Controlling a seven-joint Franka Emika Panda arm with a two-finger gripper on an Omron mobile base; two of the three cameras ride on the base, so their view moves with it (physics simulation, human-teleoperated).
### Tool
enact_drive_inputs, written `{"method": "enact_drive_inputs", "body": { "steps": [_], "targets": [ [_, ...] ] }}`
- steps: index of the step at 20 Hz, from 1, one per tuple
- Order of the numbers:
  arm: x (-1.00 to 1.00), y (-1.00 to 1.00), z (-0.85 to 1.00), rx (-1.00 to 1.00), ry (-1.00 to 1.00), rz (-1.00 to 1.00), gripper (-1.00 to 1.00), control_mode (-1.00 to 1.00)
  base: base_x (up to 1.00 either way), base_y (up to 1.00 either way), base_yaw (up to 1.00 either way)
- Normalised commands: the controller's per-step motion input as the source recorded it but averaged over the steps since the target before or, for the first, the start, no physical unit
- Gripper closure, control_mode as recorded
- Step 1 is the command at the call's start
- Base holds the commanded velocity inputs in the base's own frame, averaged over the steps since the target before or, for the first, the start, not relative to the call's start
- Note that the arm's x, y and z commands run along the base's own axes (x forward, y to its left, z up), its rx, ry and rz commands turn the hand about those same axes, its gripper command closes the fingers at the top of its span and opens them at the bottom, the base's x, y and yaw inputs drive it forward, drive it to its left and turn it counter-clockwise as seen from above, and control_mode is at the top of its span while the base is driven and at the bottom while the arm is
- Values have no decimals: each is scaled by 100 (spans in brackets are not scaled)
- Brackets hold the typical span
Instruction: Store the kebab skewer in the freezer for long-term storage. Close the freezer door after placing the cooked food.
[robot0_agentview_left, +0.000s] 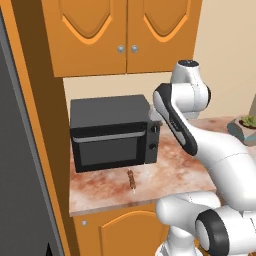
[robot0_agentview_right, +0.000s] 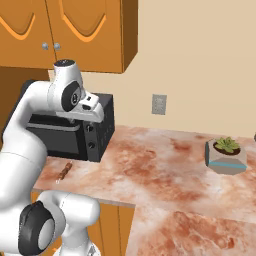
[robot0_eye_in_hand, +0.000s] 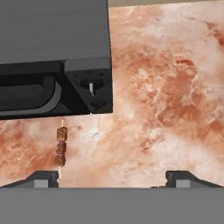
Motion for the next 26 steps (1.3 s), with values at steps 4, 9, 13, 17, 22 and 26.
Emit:
{"method": "enact_drive_inputs", "body": {
  "steps": [4, 9, 13, 17, 22, 26],
  "targets": [
    [-8, 36, -30, 0, 10, -16, -100, -100, 0, 0, 0],
    [-29, 37, -27, 0, 1, -8, -100, -100, 0, 0, 0],
    [-34, 50, -33, 0, 1, 0, -100, -100, 0, 0, 0],
    [-27, 48, -37, 0, 0, 0, -100, -100, 0, 0, 0],
    [-4, 46, -43, 0, 1, 0, -100, -100, 0, 0, 0],
    [0, 29, -51, 0, 0, 7, -100, -100, 0, 0, 0]
  ]
}}
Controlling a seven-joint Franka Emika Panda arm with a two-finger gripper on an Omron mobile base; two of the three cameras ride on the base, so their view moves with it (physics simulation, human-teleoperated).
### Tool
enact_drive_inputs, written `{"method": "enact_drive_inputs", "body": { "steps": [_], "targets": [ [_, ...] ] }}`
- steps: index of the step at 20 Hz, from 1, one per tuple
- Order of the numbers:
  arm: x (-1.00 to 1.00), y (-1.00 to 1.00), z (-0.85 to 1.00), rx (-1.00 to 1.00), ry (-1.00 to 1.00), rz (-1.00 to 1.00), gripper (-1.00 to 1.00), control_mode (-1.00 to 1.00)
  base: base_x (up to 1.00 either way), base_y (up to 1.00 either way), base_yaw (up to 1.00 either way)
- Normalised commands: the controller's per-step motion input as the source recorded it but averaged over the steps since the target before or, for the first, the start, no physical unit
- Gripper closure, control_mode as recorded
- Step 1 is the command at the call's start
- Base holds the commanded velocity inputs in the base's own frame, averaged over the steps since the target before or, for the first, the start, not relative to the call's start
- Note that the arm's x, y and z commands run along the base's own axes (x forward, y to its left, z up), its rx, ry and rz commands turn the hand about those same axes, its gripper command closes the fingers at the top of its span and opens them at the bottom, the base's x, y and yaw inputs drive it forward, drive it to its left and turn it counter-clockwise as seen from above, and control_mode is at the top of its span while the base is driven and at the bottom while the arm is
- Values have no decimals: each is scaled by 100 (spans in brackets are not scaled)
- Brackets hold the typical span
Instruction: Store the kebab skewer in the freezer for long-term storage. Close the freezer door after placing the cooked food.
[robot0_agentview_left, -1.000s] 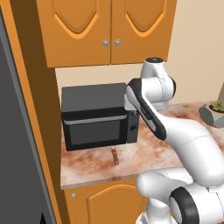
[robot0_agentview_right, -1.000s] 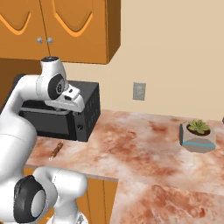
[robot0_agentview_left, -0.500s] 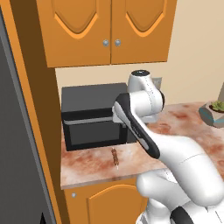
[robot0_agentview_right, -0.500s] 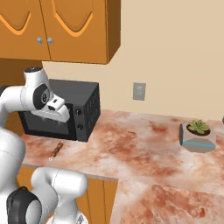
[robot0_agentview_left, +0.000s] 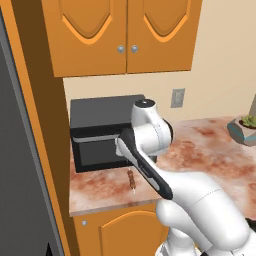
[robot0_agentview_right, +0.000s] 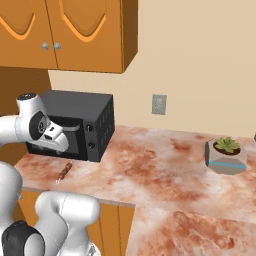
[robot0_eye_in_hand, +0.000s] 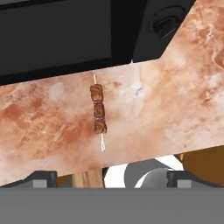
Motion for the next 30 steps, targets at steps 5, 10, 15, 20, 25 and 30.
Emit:
{"method": "enact_drive_inputs", "body": {
  "steps": [5, 10, 15, 20, 25, 30],
  "targets": [
    [7, 0, -42, 0, 11, 18, -100, -100, 0, 0, 0],
    [17, 13, -51, -2, 12, 1, -100, -100, 0, 0, 0],
    [22, 5, -48, -2, 8, 0, -100, -100, 0, 0, 0],
    [27, 0, -44, -2, 0, 0, -100, -100, 0, 0, 0],
    [25, 0, -44, -2, 0, -1, -100, -100, 0, 0, 0],
    [20, 0, -44, -1, 4, -2, -100, -100, 0, 0, 0]
  ]
}}
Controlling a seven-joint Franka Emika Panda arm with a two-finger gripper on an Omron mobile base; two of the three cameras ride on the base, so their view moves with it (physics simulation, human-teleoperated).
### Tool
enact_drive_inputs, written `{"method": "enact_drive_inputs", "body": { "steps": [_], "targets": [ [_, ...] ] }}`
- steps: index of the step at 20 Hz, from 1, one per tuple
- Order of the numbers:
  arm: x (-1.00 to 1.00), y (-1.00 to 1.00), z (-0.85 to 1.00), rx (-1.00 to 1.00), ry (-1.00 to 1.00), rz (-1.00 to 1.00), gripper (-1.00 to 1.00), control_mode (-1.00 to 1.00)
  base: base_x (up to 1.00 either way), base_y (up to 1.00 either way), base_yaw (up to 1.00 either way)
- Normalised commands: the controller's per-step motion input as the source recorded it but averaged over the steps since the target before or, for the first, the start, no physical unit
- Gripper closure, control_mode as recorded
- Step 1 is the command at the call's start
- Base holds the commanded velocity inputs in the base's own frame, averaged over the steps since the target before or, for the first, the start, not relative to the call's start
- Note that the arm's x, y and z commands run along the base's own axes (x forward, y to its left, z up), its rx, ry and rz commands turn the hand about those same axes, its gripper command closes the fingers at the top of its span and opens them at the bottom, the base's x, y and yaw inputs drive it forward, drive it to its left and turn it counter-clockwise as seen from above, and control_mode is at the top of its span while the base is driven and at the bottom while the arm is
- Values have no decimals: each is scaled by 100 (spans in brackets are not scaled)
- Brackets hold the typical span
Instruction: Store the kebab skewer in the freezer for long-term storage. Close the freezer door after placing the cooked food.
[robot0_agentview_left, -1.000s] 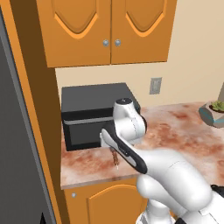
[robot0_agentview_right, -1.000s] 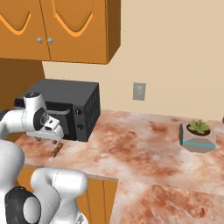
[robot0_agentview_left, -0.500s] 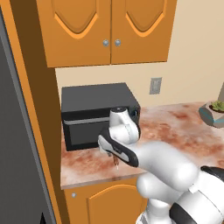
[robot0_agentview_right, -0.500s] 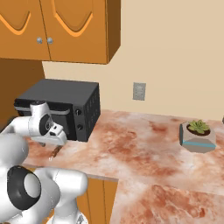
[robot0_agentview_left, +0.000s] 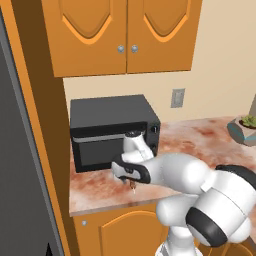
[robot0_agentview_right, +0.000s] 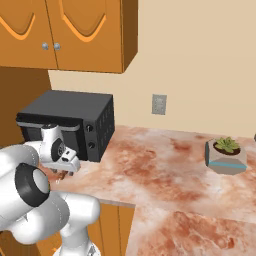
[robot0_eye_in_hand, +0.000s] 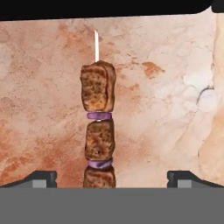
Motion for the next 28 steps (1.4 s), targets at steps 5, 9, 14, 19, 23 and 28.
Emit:
{"method": "enact_drive_inputs", "body": {
  "steps": [5, 9, 14, 19, 23, 28],
  "targets": [
    [14, 0, -35, 0, 4, -2, -100, -100, 0, 0, 0],
    [4, 0, -29, 0, 3, 0, -100, -100, 0, 0, 0],
    [0, 0, -21, 0, 0, 0, -100, -100, 0, 0, 0],
    [0, 0, -14, 0, 0, 0, 100, -100, 0, 0, 0],
    [0, 0, -7, 0, 0, 0, 100, -100, 0, 0, 0],
    [0, 0, 0, 0, 0, 0, 100, -100, 0, 0, 0]
  ]
}}
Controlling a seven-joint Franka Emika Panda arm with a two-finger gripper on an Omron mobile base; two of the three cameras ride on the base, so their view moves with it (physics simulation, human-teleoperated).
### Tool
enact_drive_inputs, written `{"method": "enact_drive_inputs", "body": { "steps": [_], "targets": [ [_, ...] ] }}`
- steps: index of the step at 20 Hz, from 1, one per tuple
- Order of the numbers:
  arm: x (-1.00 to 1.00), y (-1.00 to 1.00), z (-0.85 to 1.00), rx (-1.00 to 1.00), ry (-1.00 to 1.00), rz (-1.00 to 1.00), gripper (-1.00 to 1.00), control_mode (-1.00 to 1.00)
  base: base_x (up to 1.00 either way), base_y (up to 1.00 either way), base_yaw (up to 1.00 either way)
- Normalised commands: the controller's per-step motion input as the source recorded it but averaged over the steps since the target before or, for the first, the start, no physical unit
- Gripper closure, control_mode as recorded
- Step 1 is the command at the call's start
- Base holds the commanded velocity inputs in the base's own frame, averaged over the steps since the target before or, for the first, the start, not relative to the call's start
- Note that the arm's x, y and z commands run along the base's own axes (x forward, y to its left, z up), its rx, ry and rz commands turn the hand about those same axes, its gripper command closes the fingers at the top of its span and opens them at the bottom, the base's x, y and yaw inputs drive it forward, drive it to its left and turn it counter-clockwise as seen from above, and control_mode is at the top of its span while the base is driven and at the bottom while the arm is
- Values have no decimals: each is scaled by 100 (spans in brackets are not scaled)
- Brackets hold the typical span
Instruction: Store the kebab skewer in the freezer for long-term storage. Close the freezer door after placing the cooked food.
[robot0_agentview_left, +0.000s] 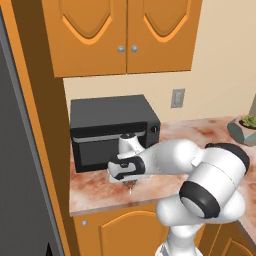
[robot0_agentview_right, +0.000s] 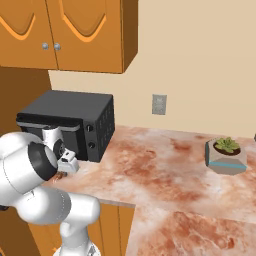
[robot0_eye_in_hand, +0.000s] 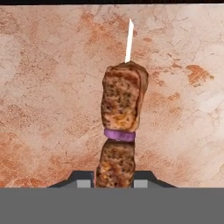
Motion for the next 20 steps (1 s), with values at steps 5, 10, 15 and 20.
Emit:
{"method": "enact_drive_inputs", "body": {
  "steps": [5, 10, 15, 20],
  "targets": [
    [-31, -15, 6, 0, 1, -2, 100, -100, 0, 0, 0],
    [-48, -33, 58, 0, 0, 0, 100, -100, 0, 0, 0],
    [-53, -61, 87, 0, 0, -4, 100, -100, 0, 0, 0],
    [-44, -62, 99, 0, 0, -3, 100, -100, 0, 0, 0]
  ]
}}
